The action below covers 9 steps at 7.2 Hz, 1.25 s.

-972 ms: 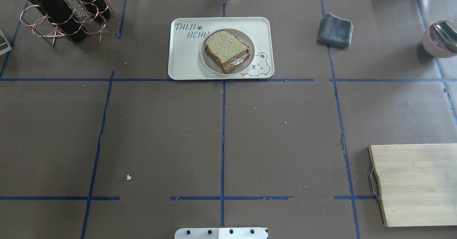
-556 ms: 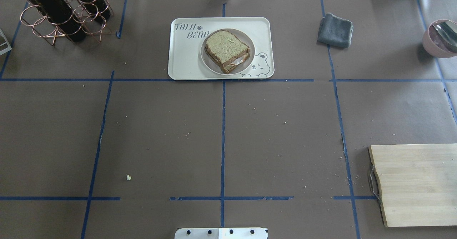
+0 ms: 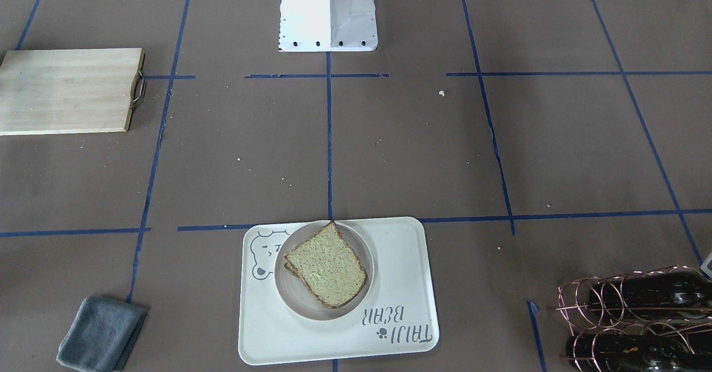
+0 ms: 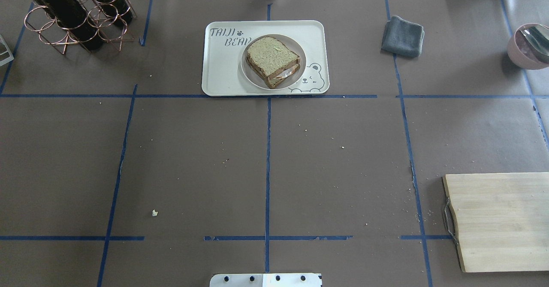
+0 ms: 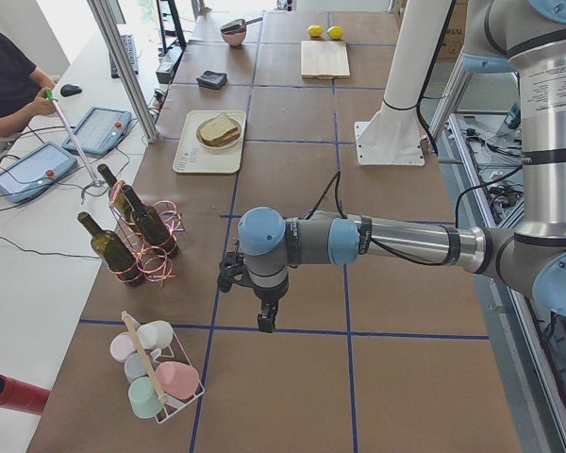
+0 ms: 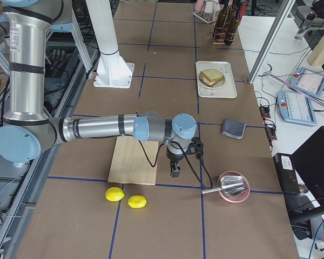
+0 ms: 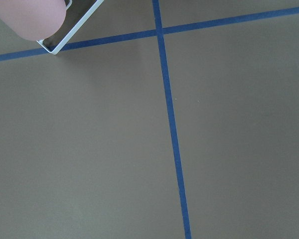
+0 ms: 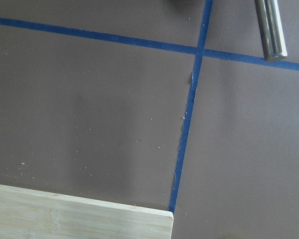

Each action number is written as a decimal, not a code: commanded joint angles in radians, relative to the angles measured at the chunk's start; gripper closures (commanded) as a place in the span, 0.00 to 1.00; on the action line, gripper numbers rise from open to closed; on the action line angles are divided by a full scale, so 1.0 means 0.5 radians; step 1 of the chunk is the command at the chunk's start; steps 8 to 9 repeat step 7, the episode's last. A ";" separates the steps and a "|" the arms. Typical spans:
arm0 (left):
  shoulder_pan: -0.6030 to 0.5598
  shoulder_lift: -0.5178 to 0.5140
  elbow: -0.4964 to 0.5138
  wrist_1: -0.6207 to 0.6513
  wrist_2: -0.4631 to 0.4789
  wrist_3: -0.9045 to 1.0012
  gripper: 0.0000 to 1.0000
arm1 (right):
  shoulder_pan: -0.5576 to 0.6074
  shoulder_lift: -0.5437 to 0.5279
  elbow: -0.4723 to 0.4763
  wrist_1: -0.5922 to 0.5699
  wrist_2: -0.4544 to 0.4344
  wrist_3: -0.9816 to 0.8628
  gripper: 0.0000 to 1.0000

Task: Make sandwich and place on tray

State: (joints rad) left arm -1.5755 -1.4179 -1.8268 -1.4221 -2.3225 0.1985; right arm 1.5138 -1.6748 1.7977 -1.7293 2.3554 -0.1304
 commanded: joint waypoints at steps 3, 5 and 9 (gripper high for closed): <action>0.000 -0.011 0.018 0.019 0.000 -0.001 0.00 | 0.037 0.005 0.006 0.001 -0.005 0.006 0.00; 0.000 -0.020 0.015 0.015 -0.003 0.002 0.00 | 0.047 -0.007 -0.003 -0.002 0.002 0.006 0.00; -0.003 -0.033 0.012 0.019 -0.003 0.002 0.00 | 0.047 -0.007 -0.009 -0.002 0.002 0.006 0.00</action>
